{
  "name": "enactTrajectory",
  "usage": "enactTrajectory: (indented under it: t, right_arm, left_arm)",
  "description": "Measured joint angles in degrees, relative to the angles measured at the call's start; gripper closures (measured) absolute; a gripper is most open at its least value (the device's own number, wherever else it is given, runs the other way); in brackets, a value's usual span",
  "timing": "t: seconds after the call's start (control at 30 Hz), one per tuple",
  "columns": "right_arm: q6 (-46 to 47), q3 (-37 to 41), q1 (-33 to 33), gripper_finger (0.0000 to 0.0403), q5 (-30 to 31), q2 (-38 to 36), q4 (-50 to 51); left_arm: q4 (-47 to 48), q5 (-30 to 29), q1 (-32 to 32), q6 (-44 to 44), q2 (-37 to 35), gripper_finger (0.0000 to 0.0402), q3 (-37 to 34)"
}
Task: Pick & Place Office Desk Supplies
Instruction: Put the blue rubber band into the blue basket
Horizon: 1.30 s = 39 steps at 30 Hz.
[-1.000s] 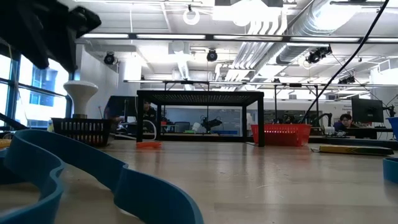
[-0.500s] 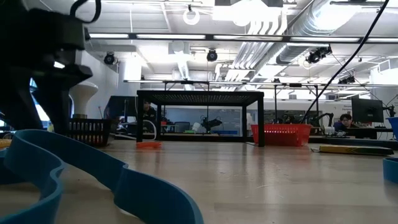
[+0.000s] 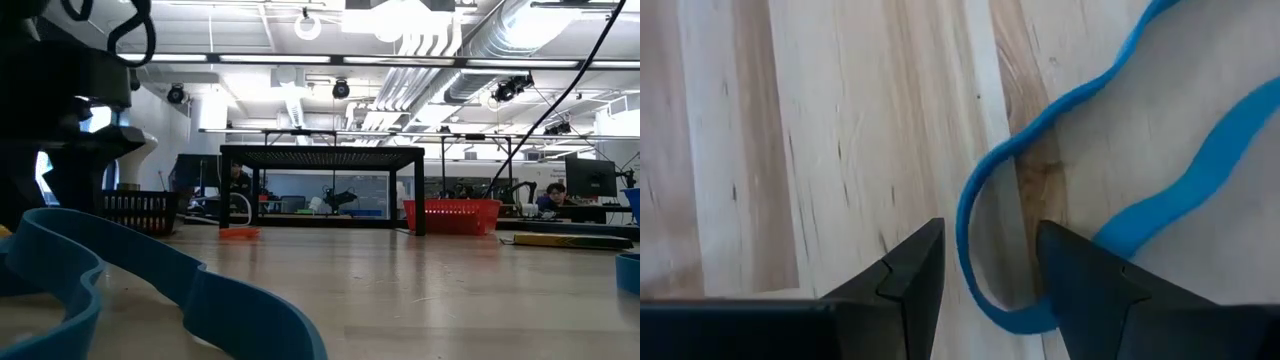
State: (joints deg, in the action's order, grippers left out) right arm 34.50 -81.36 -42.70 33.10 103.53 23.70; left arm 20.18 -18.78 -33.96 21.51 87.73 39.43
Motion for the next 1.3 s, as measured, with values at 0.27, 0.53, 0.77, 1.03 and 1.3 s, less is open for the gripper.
enactTrajectory:
  t: [0.27,0.53,0.77,1.03,1.3]
  right_arm:
    - [0.09,0.0,0.02,0.0263,-0.2,0.0,0.0]
    - [-0.08,0.0,0.73,0.0263,2.72,0.02,0.85]
    - [7.64,0.07,3.81,0.0269,8.08,0.02,7.13]
    - [7.87,0.07,4.49,0.027,4.44,0.02,6.66]
    - [7.88,0.12,3.96,0.027,4.45,0.02,6.32]
  left_arm:
    - [-0.5,-2.27,-0.19,0.93,-0.17,0.0296,0.05]
    - [0.01,-13.51,-0.06,-3.74,-6.13,0.0399,3.54]
    - [1.66,-14.15,-0.06,-4.92,-7.59,0.0401,11.42]
    - [11.91,-9.73,-0.57,-6.93,-7.14,0.04,12.41]
    - [13.58,-8.99,-0.44,-5.05,-7.1,0.0335,11.12]
